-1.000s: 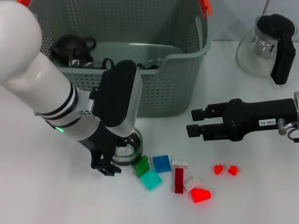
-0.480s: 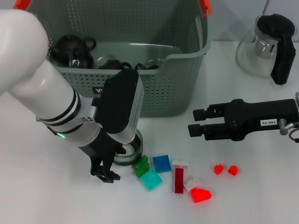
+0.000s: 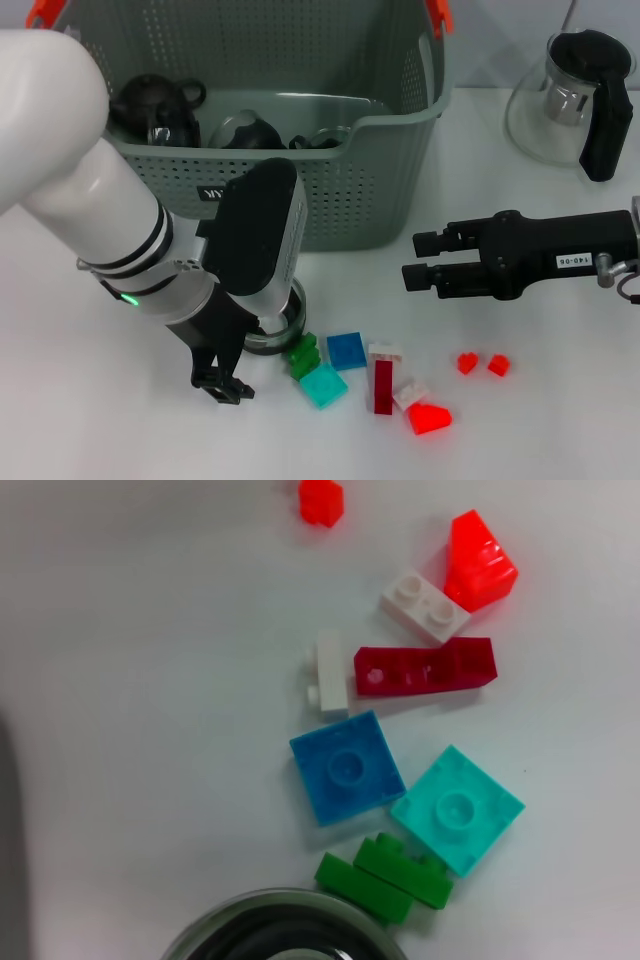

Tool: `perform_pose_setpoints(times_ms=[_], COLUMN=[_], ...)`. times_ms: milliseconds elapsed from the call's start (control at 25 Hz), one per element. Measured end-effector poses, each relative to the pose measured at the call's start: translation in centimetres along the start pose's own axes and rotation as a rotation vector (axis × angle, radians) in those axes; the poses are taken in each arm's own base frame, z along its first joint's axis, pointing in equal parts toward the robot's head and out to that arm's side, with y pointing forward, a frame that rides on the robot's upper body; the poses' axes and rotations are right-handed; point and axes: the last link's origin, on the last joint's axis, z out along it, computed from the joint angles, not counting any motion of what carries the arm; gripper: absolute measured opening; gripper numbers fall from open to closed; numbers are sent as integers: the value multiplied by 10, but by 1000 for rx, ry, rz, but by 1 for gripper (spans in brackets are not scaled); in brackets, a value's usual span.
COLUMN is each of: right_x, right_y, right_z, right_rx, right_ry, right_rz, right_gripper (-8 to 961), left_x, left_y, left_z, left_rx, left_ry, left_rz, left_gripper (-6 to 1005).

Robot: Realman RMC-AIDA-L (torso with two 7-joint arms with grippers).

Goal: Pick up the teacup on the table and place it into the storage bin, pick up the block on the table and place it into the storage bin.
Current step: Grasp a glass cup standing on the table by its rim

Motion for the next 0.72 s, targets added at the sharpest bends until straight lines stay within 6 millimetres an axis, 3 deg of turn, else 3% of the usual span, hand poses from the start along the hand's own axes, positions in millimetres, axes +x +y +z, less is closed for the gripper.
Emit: perform_pose_setpoints(times_ms=[440, 720], right_x=[-1, -1], right_y=[-1, -1], right_z=[0, 0], right_rx=[4, 5], right_ry=[-1, -3], right_rz=[-3, -3], right_gripper=[626, 626], left_x=[-1, -1], left_y=[-2, -5], left_z=[0, 0], left_rx=[1, 8], left_ry=[-8, -16], left_rz=[-15, -33], left_gripper=[633, 316])
